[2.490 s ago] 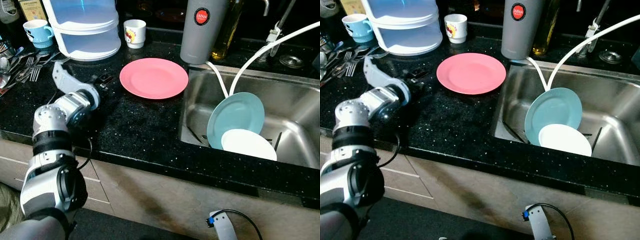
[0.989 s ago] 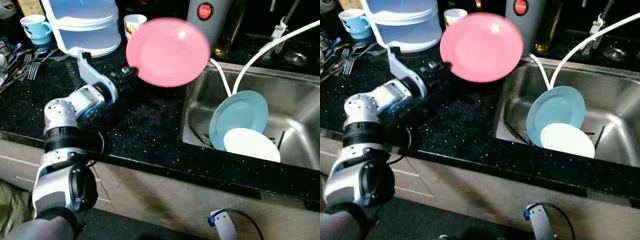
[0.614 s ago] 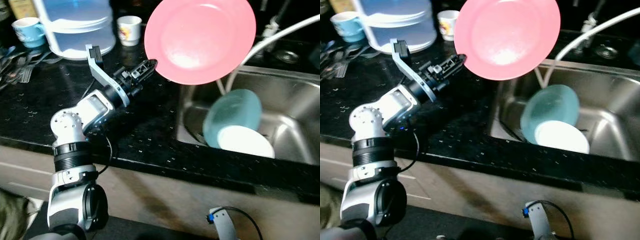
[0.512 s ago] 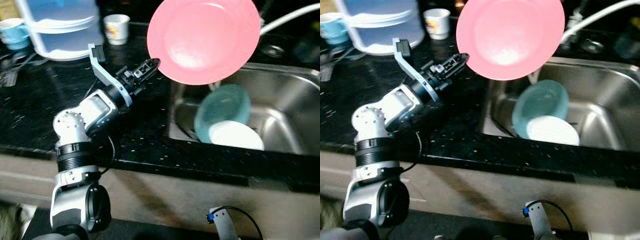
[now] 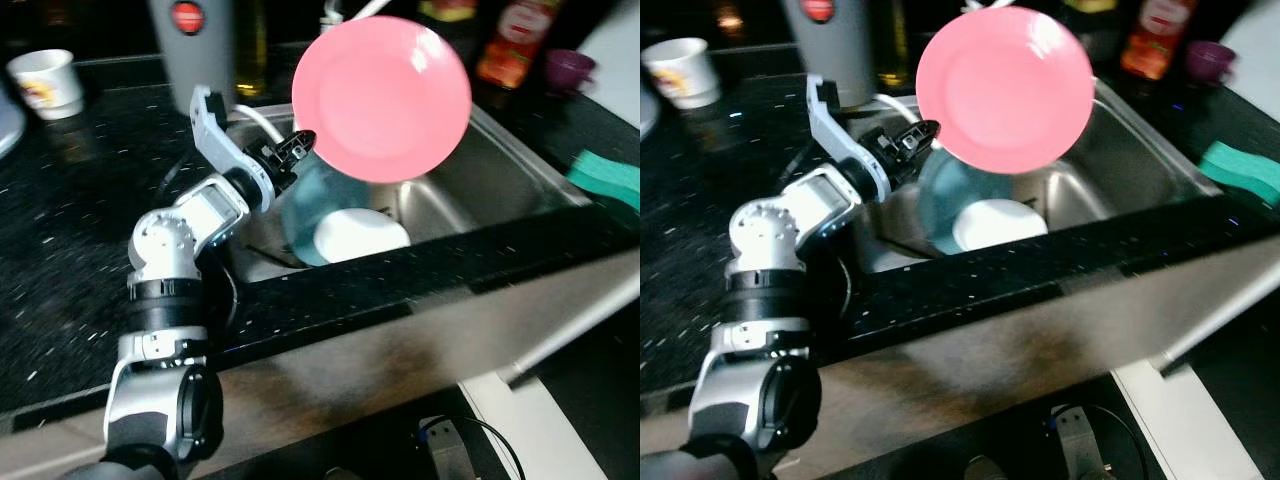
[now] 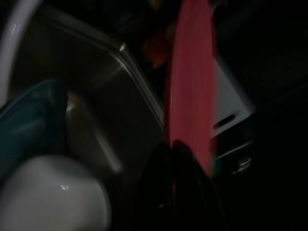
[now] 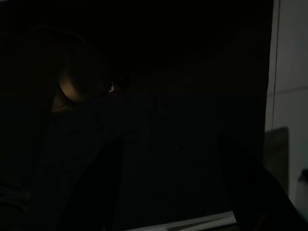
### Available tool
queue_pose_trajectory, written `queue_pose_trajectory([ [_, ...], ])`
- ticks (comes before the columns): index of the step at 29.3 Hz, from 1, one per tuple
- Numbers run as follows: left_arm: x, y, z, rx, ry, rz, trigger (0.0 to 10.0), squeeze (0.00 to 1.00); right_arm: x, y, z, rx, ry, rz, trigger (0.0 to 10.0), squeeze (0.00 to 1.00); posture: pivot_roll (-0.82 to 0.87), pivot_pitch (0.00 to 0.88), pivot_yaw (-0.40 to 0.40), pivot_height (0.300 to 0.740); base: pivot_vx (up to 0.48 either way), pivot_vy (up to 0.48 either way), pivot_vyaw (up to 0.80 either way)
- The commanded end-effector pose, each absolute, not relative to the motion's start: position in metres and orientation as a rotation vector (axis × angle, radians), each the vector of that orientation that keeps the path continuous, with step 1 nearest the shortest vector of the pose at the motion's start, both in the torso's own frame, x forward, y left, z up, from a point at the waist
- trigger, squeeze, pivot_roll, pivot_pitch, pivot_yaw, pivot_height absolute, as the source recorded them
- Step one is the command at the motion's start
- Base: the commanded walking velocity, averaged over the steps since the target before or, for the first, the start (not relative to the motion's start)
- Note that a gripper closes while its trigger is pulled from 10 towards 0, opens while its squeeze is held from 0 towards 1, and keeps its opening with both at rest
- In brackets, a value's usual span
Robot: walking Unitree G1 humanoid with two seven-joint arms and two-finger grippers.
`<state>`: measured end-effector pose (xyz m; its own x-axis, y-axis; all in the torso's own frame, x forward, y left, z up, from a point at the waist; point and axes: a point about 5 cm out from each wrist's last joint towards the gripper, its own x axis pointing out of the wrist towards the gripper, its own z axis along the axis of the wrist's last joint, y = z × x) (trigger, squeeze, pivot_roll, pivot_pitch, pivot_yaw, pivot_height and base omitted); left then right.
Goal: Kitchen organization
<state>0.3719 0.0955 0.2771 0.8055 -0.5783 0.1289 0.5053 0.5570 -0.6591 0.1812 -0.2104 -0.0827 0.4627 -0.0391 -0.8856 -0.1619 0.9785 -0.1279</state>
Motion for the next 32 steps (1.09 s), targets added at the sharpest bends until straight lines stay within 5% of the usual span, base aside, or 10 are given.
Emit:
queue_pose_trajectory([
  [1,0.376,0.092,0.273,-0.608,0.128,-0.612,10.0,0.0,0.175,-0.211,-0.086,-0.183,1.113,0.061,10.0,0.0,0.0,0.106,0.002,0.74,0.0,0.0,-0.79],
  [7,0.383,0.094,0.273,-0.444,0.103,-0.549,10.0,0.0,0.175,-0.211,-0.086,-0.185,1.111,0.06,10.0,0.0,0.0,0.105,0.003,0.74,0.0,0.0,-0.26],
  [9,0.39,0.095,0.272,-0.243,0.082,-0.499,10.0,0.0,0.175,-0.211,-0.086,-0.184,1.11,0.059,10.0,0.0,0.0,0.105,0.008,0.74,0.0,0.0,0.0],
  [16,0.398,0.091,0.273,0.026,0.057,-0.477,10.0,0.0,0.177,-0.211,-0.085,-0.183,1.106,0.053,10.0,0.0,-0.01,0.139,0.007,0.74,0.0,0.0,0.0],
  [32,0.405,0.088,0.263,0.243,0.034,-0.555,10.0,0.0,0.179,-0.214,-0.083,-0.199,1.11,0.05,10.0,0.0,-0.03,0.197,0.004,0.74,0.0,0.0,-0.35],
])
